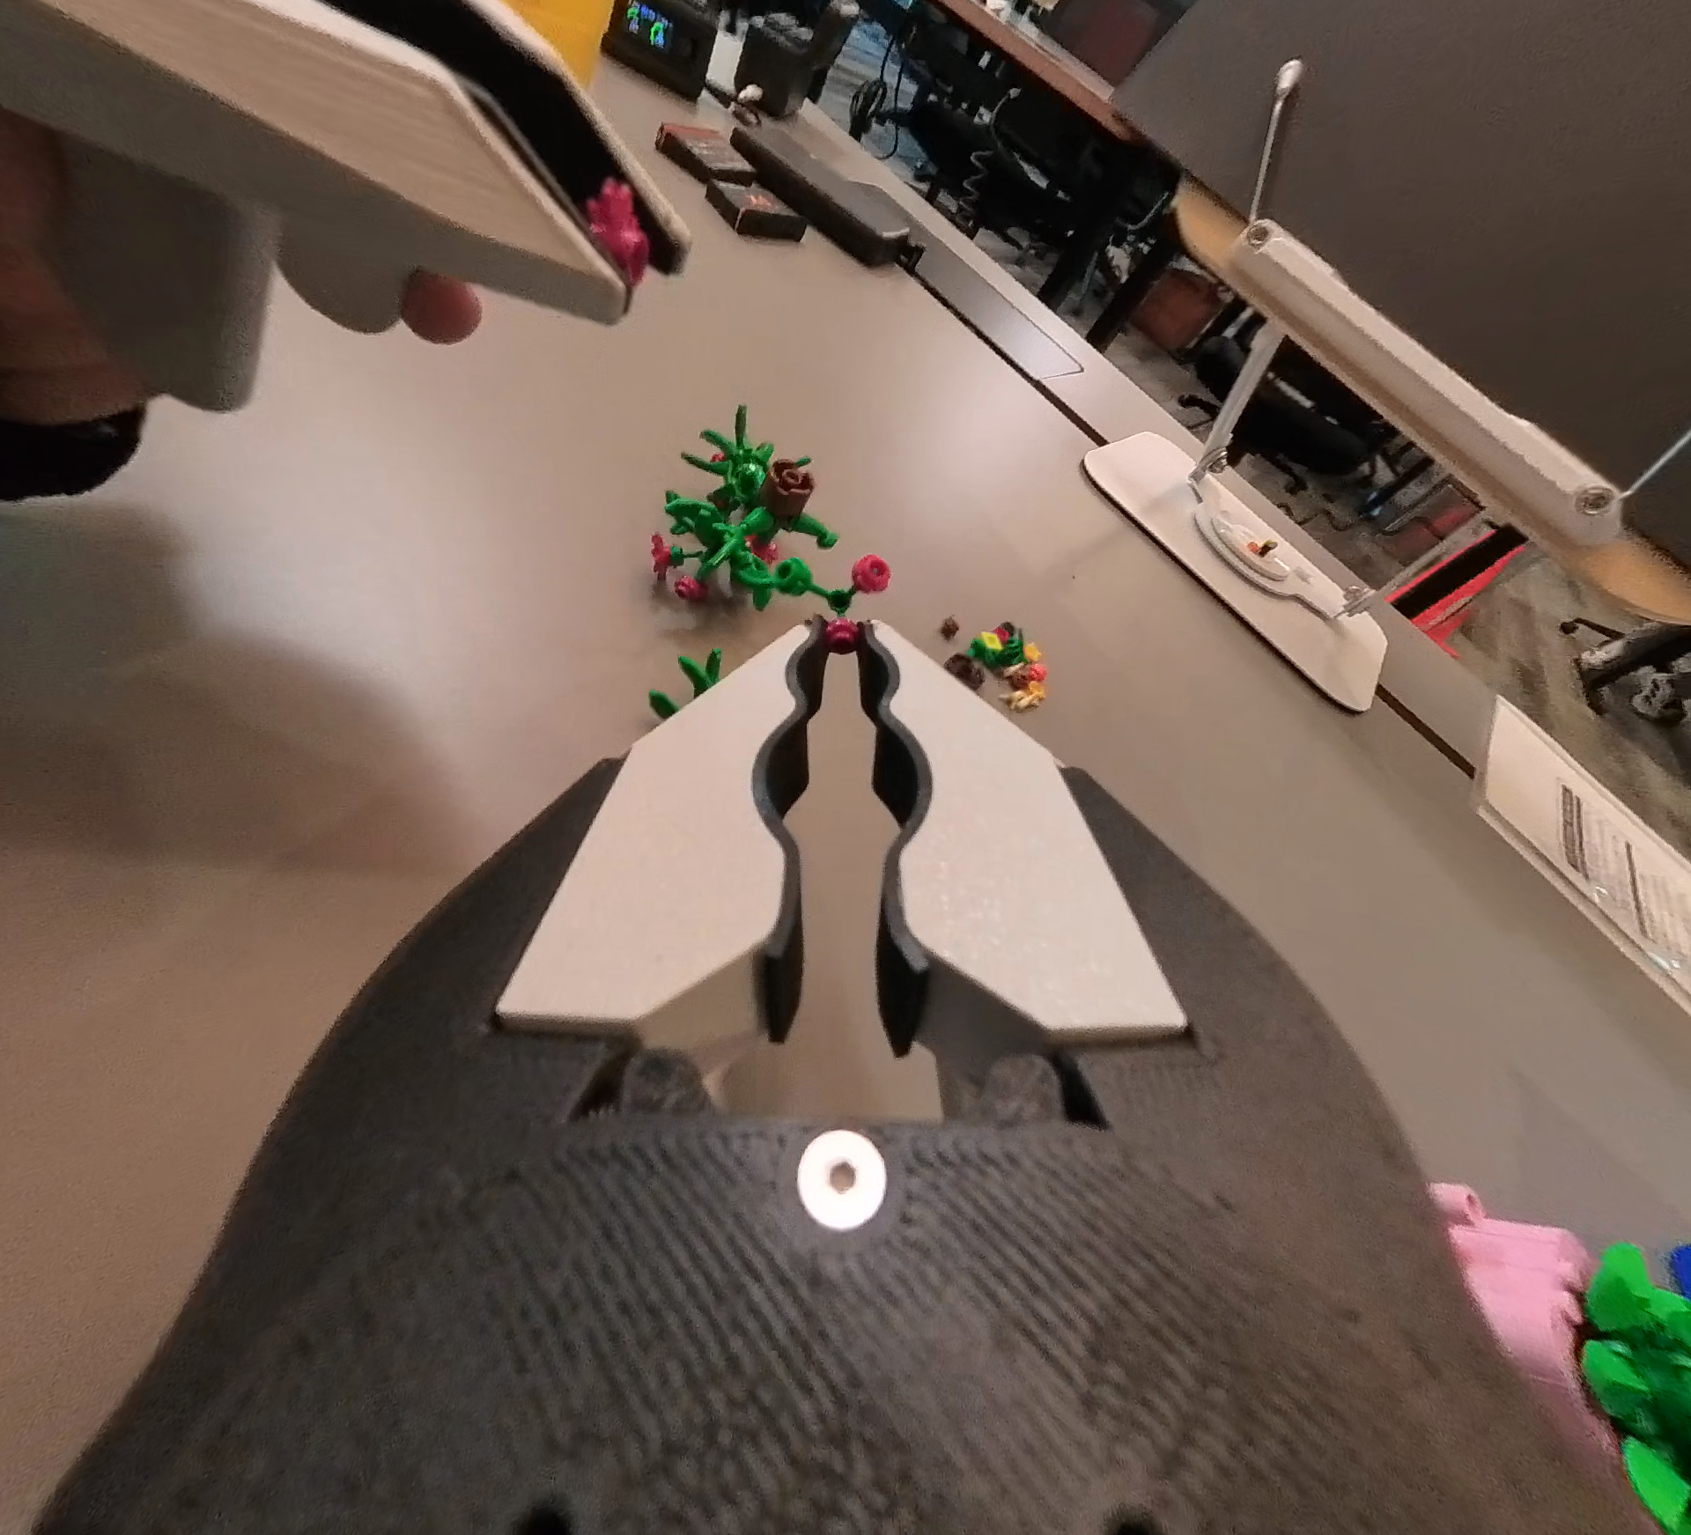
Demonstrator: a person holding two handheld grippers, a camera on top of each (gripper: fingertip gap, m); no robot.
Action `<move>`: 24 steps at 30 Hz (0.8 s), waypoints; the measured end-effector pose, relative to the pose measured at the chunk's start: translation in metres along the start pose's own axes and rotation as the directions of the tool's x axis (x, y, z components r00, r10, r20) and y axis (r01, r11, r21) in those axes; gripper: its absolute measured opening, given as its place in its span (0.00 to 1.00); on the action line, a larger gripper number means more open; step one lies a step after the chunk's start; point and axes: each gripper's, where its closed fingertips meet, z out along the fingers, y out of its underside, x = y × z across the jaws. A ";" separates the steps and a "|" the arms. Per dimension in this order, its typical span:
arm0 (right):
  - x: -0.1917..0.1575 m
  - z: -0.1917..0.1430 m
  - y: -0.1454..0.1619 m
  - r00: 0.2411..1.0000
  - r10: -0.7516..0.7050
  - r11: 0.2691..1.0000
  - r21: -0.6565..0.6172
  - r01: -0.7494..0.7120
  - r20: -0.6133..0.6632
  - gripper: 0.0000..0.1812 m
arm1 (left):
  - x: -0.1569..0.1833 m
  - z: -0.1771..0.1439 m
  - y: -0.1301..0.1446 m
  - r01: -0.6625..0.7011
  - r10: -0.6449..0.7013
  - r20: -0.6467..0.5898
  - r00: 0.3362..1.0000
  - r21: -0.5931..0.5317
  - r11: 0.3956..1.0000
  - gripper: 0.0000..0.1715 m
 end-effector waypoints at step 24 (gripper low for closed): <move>0.035 -0.014 -0.008 0.951 0.309 0.941 0.152 -0.304 -0.010 0.03 | -0.119 0.103 0.117 -0.084 0.121 -0.035 0.992 -0.899 0.430 0.11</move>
